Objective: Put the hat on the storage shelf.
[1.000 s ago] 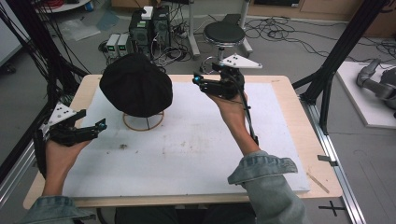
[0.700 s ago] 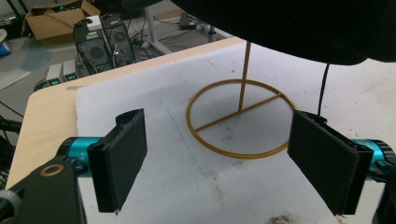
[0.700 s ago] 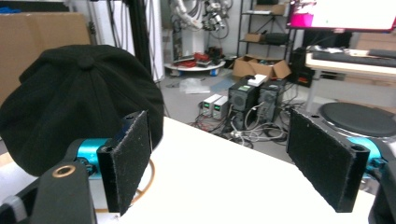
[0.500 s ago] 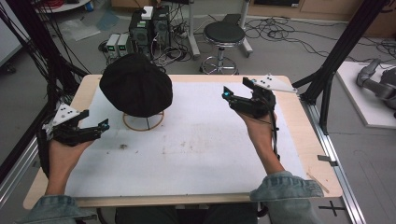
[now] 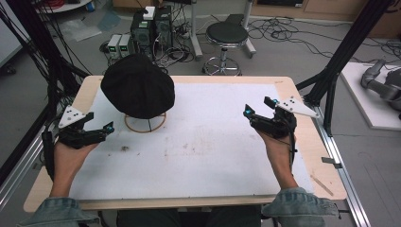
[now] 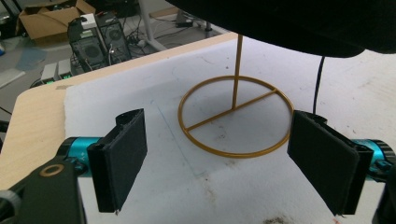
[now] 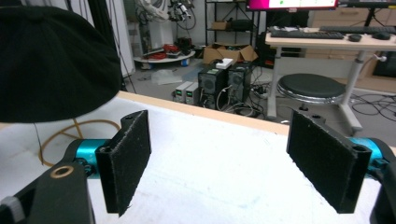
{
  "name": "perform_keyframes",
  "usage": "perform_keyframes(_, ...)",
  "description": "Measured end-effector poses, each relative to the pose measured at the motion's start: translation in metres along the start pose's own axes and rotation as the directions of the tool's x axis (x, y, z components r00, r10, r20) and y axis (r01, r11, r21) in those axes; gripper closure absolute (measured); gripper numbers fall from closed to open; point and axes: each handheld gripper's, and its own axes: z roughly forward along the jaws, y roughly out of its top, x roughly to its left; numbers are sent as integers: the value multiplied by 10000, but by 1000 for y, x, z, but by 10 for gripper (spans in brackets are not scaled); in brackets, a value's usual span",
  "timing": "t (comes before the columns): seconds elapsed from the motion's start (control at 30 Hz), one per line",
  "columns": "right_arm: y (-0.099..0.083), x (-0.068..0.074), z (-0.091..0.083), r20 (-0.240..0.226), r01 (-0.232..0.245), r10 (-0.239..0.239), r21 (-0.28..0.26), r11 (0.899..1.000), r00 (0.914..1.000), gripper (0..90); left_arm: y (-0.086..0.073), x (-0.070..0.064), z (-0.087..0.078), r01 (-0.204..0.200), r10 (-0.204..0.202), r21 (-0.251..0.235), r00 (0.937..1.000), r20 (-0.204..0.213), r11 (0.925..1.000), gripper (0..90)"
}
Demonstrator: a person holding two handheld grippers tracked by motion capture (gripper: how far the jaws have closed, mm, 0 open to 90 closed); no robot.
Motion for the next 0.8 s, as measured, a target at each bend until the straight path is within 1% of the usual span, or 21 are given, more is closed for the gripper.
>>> perform_keyframes(0.07, -6, -3, -3, 61, -93, 92, 254, 9996, 9999, 213, 0, 0, 1, -2, 2, 13, 10000, 24, 10000, 201)
perform_keyframes(0.13, -12, -6, -7, 97, -175, 174, 108, 9998, 9998, 213, 0, -1, 1, -22, 21, 20, 10000, 30, 10000, 201)
perform_keyframes(0.2, -17, -9, -9, 207, -137, 134, 155, 9998, 9997, 213, 0, -2, 1, -29, 29, 12, 10000, 35, 10000, 201)
perform_keyframes(0.4, -37, -18, -15, 451, -413, 402, 235, 9989, 9982, 213, -1, -2, 2, -42, 42, 47, 10000, 44, 10000, 201)
perform_keyframes(0.5, -40, -20, -17, 514, -519, 507, 234, 9984, 9974, 213, -1, -2, 2, -32, 32, 40, 10000, 23, 10000, 201)
perform_keyframes(0.63, -40, -20, -18, 524, -530, 521, 161, 9985, 9973, 213, -1, -2, 2, -45, 45, 45, 10000, 28, 10000, 202)
perform_keyframes(0.7, -40, -20, -19, 510, -445, 440, 89, 9990, 9977, 213, -1, -2, 2, -49, 49, 47, 10000, 24, 10000, 201)
perform_keyframes(0.8, -41, -20, -20, 528, -497, 492, 76, 9987, 9974, 213, -1, -2, 2, -43, 43, 50, 10000, 25, 10000, 201)
